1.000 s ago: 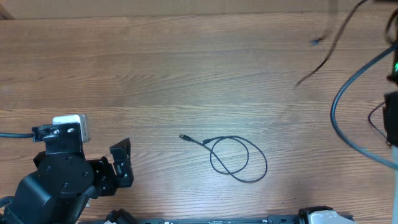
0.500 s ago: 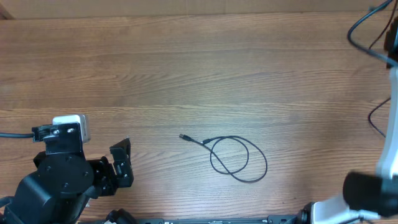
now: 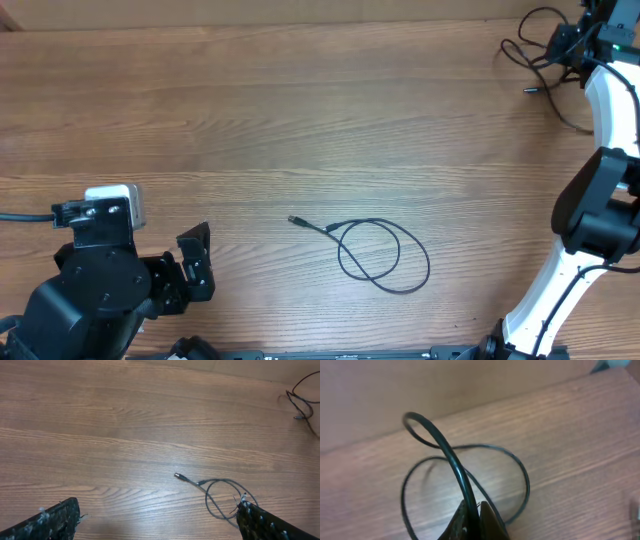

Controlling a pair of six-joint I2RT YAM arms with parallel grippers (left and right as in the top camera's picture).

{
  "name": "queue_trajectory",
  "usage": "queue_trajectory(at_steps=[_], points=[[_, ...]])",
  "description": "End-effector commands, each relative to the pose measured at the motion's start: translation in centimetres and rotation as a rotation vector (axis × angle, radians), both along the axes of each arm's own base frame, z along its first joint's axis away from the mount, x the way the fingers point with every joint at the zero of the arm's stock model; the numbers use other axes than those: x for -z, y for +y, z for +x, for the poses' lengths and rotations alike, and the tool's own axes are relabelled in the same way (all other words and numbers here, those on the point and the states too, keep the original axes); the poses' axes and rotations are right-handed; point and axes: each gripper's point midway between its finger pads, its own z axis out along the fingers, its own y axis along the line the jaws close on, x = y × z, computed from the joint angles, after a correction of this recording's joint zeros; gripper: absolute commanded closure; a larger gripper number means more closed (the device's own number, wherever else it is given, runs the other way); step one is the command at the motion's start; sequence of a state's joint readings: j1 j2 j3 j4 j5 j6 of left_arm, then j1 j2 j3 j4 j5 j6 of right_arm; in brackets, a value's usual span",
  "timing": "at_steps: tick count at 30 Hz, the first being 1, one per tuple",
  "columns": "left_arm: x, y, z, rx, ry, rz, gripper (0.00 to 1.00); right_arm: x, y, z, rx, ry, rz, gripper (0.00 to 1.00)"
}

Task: Untangle cables
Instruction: 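Drag the separated cable with the right gripper to the upper right, then release the cable at the upper right corner with the right gripper, then move the right gripper down to the remaining cable at table center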

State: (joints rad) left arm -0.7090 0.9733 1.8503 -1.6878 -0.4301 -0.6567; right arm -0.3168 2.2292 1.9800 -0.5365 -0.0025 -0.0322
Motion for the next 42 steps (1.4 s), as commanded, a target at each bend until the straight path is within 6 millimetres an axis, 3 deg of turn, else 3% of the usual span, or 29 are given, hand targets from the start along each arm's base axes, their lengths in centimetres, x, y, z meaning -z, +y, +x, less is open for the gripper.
queue_trajectory(at_steps=[1,2,3,9,16,18,23,26,29,36,42], points=[[0.1,0.0,0.0,-0.014,0.007,-0.013,0.0,-3.7,-0.4,0.1,0.013,-0.074,-0.009,0.8],[0.1,0.0,0.0,-0.014,0.007,-0.013,0.01,-3.7,-0.6,0.0,0.015,-0.073,-0.008,0.48],[0.1,0.0,0.0,-0.014,0.007,-0.013,0.0,-3.6,-0.6,-0.1,0.02,-0.07,-0.003,0.0],[0.1,0.0,0.0,-0.014,0.007,-0.013,0.0,-4.4,-1.1,-0.9,0.072,-0.074,0.033,0.0],[0.1,0.0,0.0,-0.014,0.007,-0.013,0.01,-7.1,-2.8,-3.0,0.293,-0.114,0.074,0.0],[0.1,0.0,0.0,-0.014,0.007,-0.013,0.0,-8.3,-2.1,-3.3,0.285,-0.139,0.116,0.0],[0.1,0.0,0.0,-0.014,0.007,-0.013,0.0,-14.4,5.6,-2.5,-0.185,-0.263,0.223,0.0],[0.1,0.0,0.0,-0.014,0.007,-0.013,0.0,-19.1,9.6,-3.5,-0.398,-0.377,0.294,0.0],[0.1,0.0,0.0,-0.014,0.007,-0.013,0.01,-22.4,12.8,-5.4,-0.547,-0.429,0.351,0.0],[0.1,0.0,0.0,-0.014,0.007,-0.013,0.0,-23.4,18.3,-10.0,-0.626,-0.32,0.417,0.0],[0.1,0.0,0.0,-0.014,0.007,-0.013,0.0,-21.7,21.9,-14.1,-0.564,-0.135,0.388,0.0]])
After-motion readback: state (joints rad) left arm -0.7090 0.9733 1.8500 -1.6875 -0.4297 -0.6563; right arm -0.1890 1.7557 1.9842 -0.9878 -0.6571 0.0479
